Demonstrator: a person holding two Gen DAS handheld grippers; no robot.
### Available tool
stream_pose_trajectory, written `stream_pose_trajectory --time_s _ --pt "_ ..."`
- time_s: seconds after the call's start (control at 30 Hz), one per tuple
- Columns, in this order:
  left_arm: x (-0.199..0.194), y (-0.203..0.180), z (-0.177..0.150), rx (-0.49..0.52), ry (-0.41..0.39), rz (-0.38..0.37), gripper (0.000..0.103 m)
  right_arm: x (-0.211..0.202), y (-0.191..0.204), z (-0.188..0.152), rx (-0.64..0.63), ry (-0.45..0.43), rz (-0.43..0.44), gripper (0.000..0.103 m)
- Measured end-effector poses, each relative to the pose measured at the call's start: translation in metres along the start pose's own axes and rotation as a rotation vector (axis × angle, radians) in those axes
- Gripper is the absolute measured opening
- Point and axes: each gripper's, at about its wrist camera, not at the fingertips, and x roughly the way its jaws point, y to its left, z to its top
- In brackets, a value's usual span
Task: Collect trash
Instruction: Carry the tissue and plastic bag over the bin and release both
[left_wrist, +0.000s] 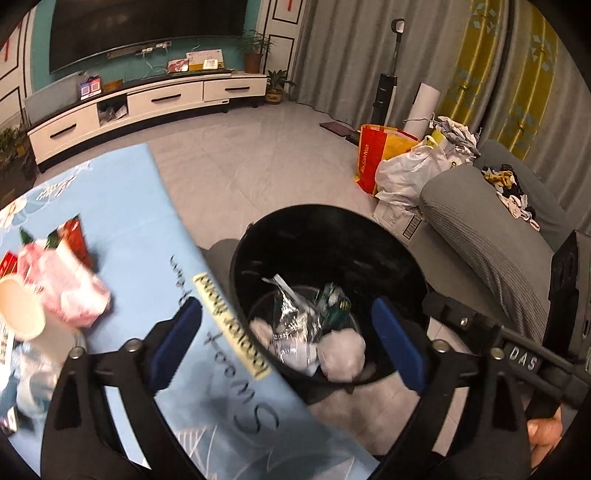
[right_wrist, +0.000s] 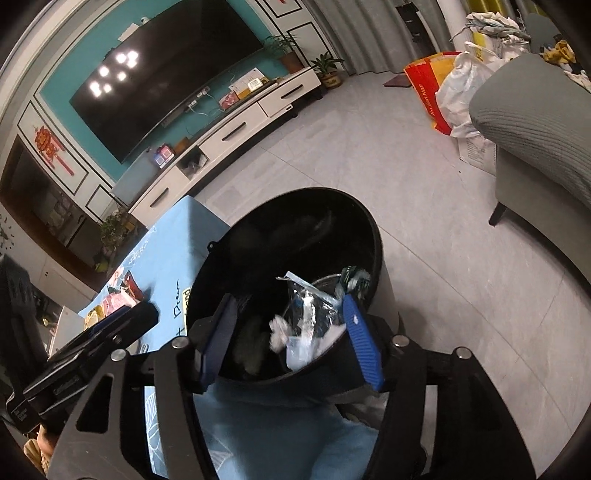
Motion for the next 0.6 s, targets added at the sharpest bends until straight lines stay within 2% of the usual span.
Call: stream_pose_trajectory --time_s 0.03,0.3,0.4,0.5,0.6 --pt "-0.005 0.001 -0.004 -0.005 0.002 -0.001 0.1 -0.002 0.0 -0.002 -0.002 0.004 -0.001 0.062" --pt "-0.06 0.024 -0.047 -0.097 0.006 -0.027 0.1 -0.02 0.018 -0.022 -0.055 0.041 0.001 0.073" --pt "-0.082 0.041 -0.064 -0.141 0.001 0.002 0.1 -0.023 0.036 -0.028 -0.083 0.053 0.028 0.076" --pt "-0.105 0.068 -0.084 -0.229 -0.008 0.051 0.1 -0.029 0.061 -0.039 -0.139 0.059 0.063 0.081" --pt "-0.126 0.101 -0.104 -0.319 0.005 0.106 0.1 -0.031 0.087 -0.049 -0.199 0.082 0.1 0.081"
